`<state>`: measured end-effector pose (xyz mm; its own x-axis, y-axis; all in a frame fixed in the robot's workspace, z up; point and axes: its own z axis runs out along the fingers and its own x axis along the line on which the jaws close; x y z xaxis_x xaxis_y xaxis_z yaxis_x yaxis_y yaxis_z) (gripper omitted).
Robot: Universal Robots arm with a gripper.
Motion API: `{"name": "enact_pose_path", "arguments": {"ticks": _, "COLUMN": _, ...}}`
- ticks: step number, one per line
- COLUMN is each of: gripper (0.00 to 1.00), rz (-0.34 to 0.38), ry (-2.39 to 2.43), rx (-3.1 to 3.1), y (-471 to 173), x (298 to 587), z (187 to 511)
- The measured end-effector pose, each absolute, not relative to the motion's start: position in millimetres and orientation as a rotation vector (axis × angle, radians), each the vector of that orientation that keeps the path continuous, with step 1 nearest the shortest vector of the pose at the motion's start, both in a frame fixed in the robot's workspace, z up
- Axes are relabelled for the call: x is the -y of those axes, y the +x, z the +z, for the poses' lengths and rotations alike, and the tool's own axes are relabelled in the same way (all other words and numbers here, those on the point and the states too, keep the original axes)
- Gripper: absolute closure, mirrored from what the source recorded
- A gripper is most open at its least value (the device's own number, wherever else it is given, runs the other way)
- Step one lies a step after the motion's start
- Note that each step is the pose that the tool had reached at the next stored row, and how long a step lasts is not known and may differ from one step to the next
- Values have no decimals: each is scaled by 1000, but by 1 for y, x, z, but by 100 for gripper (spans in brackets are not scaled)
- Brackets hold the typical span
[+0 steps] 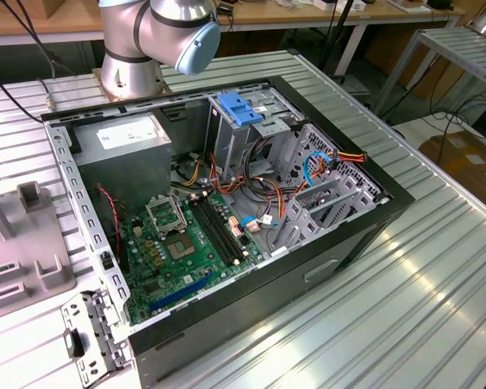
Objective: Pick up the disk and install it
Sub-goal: 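Pick up the disk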
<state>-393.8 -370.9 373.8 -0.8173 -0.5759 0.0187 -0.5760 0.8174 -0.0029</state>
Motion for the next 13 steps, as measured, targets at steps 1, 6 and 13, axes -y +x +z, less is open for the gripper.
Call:
{"name": "enact_pose_path", "arguments": {"ticks": 1, "gripper": 89, "rz": 13, "ry": 956, "rx": 2975, "y": -394, "x": 371, "z": 374}}
{"name": "enact_pose_path", "arguments": {"ticks": 6, "gripper": 89, "rz": 14, "ry": 996, "rx": 2962, "y": -394, "x": 371, "z": 374}}
{"name": "enact_pose_path", "arguments": {"ticks": 13, "gripper": 89, "rz": 14, "ry": 1048, "rx": 2944, "y": -394, "x": 371, "z": 374}}
